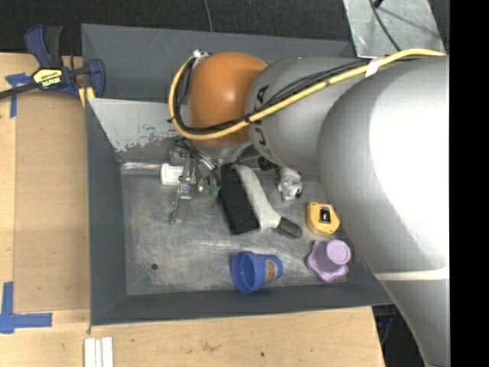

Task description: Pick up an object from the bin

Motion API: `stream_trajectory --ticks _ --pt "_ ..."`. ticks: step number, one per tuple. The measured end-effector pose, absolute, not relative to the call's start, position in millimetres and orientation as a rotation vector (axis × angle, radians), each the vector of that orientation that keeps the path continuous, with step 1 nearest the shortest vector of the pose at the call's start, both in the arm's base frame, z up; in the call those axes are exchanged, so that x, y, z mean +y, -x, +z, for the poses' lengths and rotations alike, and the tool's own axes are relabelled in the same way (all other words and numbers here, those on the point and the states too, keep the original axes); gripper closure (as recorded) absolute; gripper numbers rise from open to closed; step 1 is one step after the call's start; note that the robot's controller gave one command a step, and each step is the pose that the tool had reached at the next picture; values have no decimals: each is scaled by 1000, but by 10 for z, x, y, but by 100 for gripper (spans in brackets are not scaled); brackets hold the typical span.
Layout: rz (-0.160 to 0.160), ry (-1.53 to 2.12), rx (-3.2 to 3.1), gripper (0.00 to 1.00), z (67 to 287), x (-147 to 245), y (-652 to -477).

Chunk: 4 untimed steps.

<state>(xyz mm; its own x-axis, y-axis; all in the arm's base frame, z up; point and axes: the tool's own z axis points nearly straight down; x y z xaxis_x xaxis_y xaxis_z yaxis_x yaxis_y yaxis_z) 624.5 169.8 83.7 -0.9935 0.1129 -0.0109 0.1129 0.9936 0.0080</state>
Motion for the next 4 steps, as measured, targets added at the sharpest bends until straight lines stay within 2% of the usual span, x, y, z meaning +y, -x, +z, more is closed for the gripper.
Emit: stream_trajectory --ticks 1,4 --pt "14 -66 3106 100 823 1436 -6228" --pt "14 -67 3107 100 822 1435 -6228"
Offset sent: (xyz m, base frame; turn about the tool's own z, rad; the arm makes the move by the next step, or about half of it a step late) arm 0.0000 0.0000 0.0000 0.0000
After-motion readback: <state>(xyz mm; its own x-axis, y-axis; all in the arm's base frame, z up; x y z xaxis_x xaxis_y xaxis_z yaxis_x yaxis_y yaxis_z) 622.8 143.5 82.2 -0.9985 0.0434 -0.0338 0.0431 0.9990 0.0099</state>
